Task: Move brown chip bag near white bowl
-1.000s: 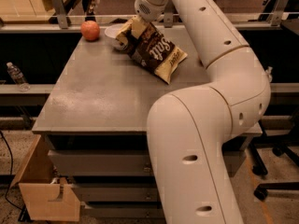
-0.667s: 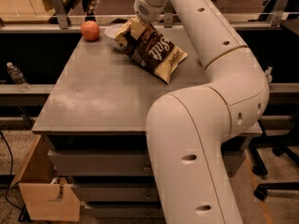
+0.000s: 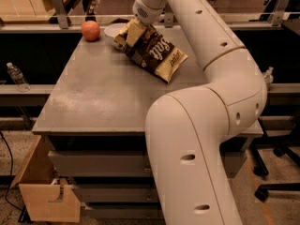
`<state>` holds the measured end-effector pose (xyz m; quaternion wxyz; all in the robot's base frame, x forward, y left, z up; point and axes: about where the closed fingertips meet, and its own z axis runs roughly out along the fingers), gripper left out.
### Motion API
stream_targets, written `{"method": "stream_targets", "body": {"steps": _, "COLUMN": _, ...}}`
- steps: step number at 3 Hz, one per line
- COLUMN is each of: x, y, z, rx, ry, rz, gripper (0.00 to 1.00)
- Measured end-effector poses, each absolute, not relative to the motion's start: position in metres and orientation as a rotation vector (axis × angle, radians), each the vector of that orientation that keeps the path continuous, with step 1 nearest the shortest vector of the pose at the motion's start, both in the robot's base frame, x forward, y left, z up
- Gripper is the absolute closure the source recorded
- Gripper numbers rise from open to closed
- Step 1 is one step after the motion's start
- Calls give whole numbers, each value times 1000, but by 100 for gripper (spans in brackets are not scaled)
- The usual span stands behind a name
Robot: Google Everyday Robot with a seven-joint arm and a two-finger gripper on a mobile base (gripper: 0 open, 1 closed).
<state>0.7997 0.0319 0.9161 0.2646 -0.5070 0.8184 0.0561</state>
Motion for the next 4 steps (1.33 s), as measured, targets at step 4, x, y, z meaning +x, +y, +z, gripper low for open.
{"method": "stream_targets", "body": {"steps": 4, "x": 775, "y": 12, "z": 943, "rx": -1372, "ry": 2170, "rz": 142, "gripper": 0}}
